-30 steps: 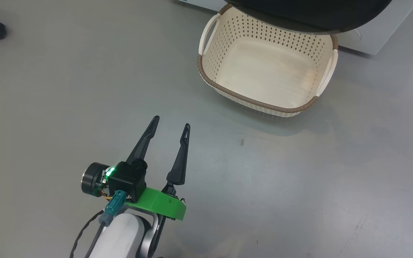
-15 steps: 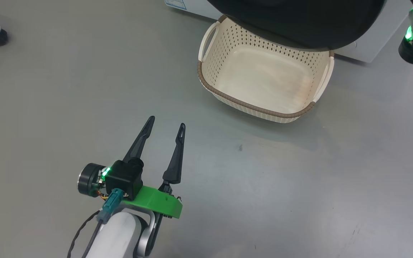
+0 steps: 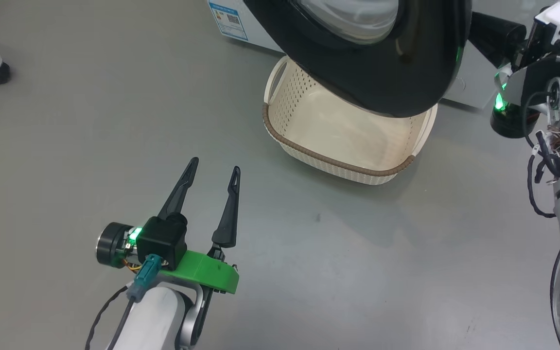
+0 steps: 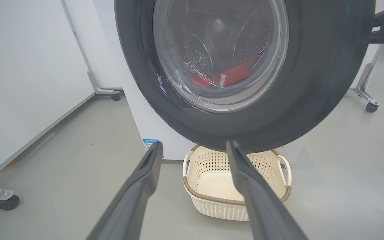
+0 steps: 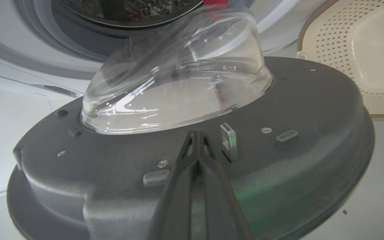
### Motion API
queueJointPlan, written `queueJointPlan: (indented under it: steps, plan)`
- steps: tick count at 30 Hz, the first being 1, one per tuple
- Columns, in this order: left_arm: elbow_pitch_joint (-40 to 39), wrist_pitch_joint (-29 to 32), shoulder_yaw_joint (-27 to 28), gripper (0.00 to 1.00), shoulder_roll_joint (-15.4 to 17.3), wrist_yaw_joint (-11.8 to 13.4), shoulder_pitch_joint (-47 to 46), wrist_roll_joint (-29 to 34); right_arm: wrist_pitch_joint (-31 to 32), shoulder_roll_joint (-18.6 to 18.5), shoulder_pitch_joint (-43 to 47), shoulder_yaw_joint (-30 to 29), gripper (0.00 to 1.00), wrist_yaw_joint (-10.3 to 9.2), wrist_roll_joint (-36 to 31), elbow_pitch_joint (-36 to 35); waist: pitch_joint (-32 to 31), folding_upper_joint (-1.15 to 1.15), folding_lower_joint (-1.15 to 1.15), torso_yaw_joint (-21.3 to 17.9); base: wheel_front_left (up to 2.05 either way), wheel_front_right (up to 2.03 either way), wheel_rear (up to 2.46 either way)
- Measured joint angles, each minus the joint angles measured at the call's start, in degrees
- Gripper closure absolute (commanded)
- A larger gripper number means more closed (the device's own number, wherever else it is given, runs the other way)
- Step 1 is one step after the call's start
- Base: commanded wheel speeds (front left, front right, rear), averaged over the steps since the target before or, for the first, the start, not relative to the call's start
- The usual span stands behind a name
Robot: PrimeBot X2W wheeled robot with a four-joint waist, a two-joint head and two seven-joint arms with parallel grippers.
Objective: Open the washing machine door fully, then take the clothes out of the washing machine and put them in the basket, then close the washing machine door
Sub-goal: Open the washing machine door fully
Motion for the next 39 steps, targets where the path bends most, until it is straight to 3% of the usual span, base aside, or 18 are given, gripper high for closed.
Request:
queueJointPlan:
  steps: [21, 39]
  plan:
    - [0.1, 0.0, 1.1, 0.00, 0.0, 0.0, 1.5, 0.6, 4.7, 4.0, 4.7, 3.4, 1.00, -0.01, 2.0, -0.3, -3.2, 0.00, 0.00, -1.5, 0.00, 0.00, 0.00]
    - [0.2, 0.0, 1.5, 0.00, 0.0, 0.0, 2.5, 1.2, 7.6, 5.0, 8.9, 8.8, 1.00, -0.01, 4.5, -4.4, -4.5, 0.00, 0.00, -2.1, 0.00, 0.00, 0.00]
